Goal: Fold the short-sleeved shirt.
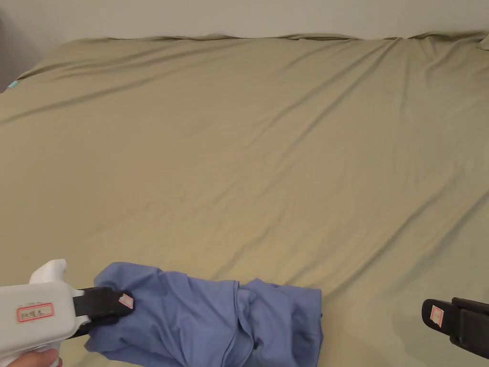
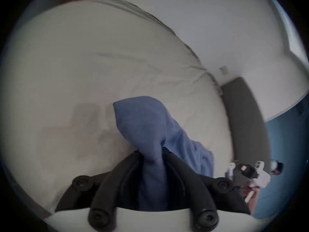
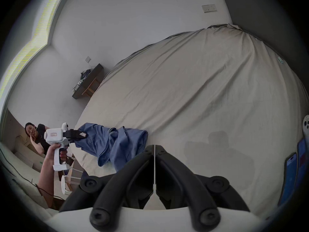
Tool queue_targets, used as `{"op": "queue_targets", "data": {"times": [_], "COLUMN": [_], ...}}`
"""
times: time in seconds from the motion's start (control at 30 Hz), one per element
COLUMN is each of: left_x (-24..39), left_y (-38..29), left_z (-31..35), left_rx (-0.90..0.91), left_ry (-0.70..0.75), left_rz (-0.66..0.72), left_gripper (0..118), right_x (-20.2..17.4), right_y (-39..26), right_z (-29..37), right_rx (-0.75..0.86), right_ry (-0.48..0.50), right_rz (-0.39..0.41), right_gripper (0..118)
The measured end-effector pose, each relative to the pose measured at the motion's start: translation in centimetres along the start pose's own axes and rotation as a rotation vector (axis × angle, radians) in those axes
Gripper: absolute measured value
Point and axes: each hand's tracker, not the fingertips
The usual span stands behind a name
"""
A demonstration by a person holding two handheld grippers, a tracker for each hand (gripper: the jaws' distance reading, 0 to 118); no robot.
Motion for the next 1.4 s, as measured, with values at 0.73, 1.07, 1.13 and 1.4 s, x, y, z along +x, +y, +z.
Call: {"op": "queue_targets", "data": {"times": [0.73,1.07,1.13,1.4], "left_x": [13.1,13.6,16.0,24.1], "left_y": [-8.1,-7.8,-9.9,-16.9], "left_z": [-9.7,-10.3,-13.9,-18.5], "left_rx": [-0.107,-0.032,-0.089,-0.175], "left_ry": [-0.443,-0.146,-0.189,-0.112], "left_rz": [-0.154,-0.342,-0.457,-0.725], "left_gripper": [118,30,30,30], "right_x": [0.6,1.0,0.6,0.7], "right_y": [-1.6,-1.4,-1.5,-1.5], "right_z": [-0.9,-1.1,-1.2,-0.3], "right_rx": [-0.062,-0.047,-0.054,-0.058], "right_ry": [-0.017,-0.001,-0.001,-0.006], "right_rz": [-0.021,-0.055,-0.048,-0.016], "right_gripper": [4,4,4,4]}}
